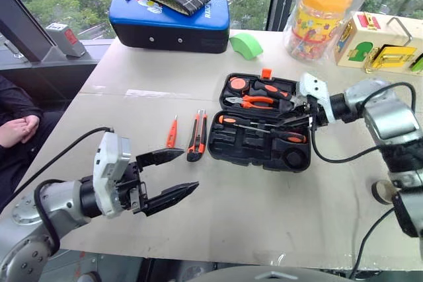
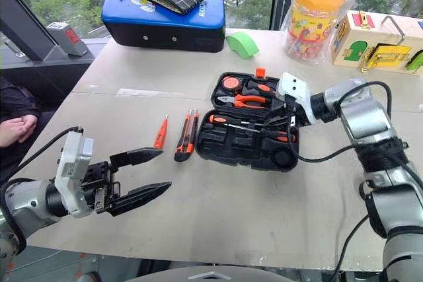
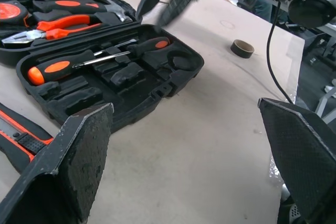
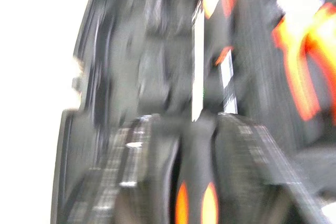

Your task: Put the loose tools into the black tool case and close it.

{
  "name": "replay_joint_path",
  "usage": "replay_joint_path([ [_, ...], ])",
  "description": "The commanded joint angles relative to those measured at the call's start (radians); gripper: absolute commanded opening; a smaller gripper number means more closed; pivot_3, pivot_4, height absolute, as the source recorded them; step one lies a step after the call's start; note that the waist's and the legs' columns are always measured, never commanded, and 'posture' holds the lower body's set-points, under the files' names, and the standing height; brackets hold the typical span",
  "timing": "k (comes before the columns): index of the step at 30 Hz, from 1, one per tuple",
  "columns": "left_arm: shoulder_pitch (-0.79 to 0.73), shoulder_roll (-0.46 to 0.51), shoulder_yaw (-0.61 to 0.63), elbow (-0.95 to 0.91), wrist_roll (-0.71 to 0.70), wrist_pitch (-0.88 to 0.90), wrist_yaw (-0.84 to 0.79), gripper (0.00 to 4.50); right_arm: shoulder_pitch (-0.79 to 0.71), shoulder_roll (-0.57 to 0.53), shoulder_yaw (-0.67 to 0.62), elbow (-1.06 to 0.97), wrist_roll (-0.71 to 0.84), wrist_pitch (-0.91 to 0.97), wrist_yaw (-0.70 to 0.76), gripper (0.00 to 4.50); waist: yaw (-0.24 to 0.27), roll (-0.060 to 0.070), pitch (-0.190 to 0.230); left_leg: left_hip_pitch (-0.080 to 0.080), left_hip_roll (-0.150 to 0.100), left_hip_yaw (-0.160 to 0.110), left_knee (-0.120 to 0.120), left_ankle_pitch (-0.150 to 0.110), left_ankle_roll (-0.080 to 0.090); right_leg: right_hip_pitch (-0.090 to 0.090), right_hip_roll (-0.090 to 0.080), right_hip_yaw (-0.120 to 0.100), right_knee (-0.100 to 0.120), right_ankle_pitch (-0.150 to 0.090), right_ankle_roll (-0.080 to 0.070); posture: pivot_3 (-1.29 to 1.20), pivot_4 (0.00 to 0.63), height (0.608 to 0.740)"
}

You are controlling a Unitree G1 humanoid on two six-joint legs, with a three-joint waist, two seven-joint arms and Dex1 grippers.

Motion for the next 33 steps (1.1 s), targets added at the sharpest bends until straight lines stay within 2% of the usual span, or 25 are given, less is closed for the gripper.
replay_joint_path([
  [1,-0.002,-0.011,-0.007,-0.020,0.007,-0.027,0.009,4.50,0.124,0.053,-0.095,-0.161,0.050,0.010,-0.151,0.10,0.002,0.000,0.000,0.000,0.000,0.000,0.000,0.000,0.000,0.000,0.000,0.000,0.000,0.000,0.000,0.00,0.150,0.740],
  [5,-0.007,-0.016,-0.014,-0.013,0.014,-0.031,0.013,4.50,0.249,0.144,-0.147,-0.223,0.032,0.021,-0.354,0.10,0.002,0.001,0.001,0.000,0.000,0.000,0.000,0.000,0.000,0.000,0.000,0.000,0.000,0.000,0.000,0.00,0.150,0.740],
  [8,-0.009,-0.014,-0.024,-0.005,0.024,-0.038,0.012,4.50,0.298,0.166,-0.103,-0.199,-0.050,-0.007,-0.474,0.10,0.000,0.002,0.001,0.000,0.000,0.001,0.000,0.000,0.000,0.000,0.000,0.000,0.001,0.000,0.000,0.00,0.150,0.740],
  [12,-0.016,-0.010,-0.033,0.013,0.041,-0.046,0.005,4.50,0.338,0.106,0.054,-0.192,-0.151,-0.021,-0.456,0.10,-0.002,0.002,-0.001,0.001,0.000,0.001,0.001,0.001,-0.002,0.000,0.000,0.001,0.001,0.000,0.000,0.00,0.150,0.740],
  [15,-0.027,-0.008,-0.049,0.031,0.070,-0.055,-0.001,4.50,0.310,0.072,0.162,-0.150,-0.227,-0.030,-0.444,0.10,-0.002,0.001,-0.005,0.002,0.000,0.001,0.000,0.001,-0.001,0.001,0.001,0.000,0.001,0.000,0.000,0.00,0.150,0.740],
  [19,-0.038,-0.015,-0.061,0.039,0.099,-0.064,0.015,4.50,0.289,0.084,0.187,-0.122,-0.263,-0.044,-0.468,0.10,-0.002,-0.003,-0.008,0.004,0.000,0.001,0.001,0.000,0.000,0.003,0.001,0.000,0.001,0.000,0.000,0.00,0.150,0.740],
  [22,-0.042,-0.043,-0.061,0.052,0.141,-0.073,0.076,4.50,0.297,0.095,0.127,-0.157,-0.249,-0.078,-0.502,0.10,-0.001,-0.004,-0.009,0.008,0.000,0.000,0.001,0.000,0.000,0.008,0.001,0.000,0.000,0.000,0.000,0.00,0.150,0.740],
  [25,-0.070,-0.116,-0.074,0.070,0.239,-0.090,0.234,4.50,0.344,0.169,-0.061,-0.289,-0.082,-0.174,-0.530,0.10,0.002,-0.005,-0.008,0.011,0.000,0.000,0.001,0.000,0.000,0.011,0.000,0.000,0.000,0.000,0.000,0.00,0.150,0.740],
  [28,-0.091,-0.167,-0.092,0.084,0.324,-0.058,0.376,4.50,0.396,0.147,-0.143,-0.408,0.065,-0.147,-0.433,0.10,0.004,0.006,0.000,0.009,0.000,0.000,0.000,0.000,0.000,0.011,0.000,0.000,0.000,0.000,0.000,0.00,0.150,0.740],
  [30,-0.118,-0.175,-0.116,0.098,0.354,0.037,0.479,4.50,0.442,0.118,-0.184,-0.486,0.165,-0.129,-0.375,1.02,0.005,0.006,0.000,0.009,0.000,-0.001,0.000,0.000,0.000,0.010,0.001,-0.001,0.000,0.000,0.000,0.00,0.150,0.740],
  [31,-0.132,-0.175,-0.122,0.107,0.350,0.073,0.501,4.50,0.455,0.107,-0.197,-0.512,0.202,-0.122,-0.356,1.21,0.007,0.005,0.000,0.008,0.000,-0.001,0.000,0.000,0.000,0.010,0.001,-0.001,0.000,0.000,0.000,0.00,0.150,0.740],
  [33,-0.185,-0.196,-0.163,0.128,0.388,0.111,0.571,4.50,0.490,0.048,-0.225,-0.573,0.277,-0.096,-0.296,2.25,0.012,0.004,-0.001,0.008,0.000,-0.002,-0.001,0.000,0.000,0.010,0.001,-0.002,0.000,0.000,0.000,0.00,0.150,0.740],
])
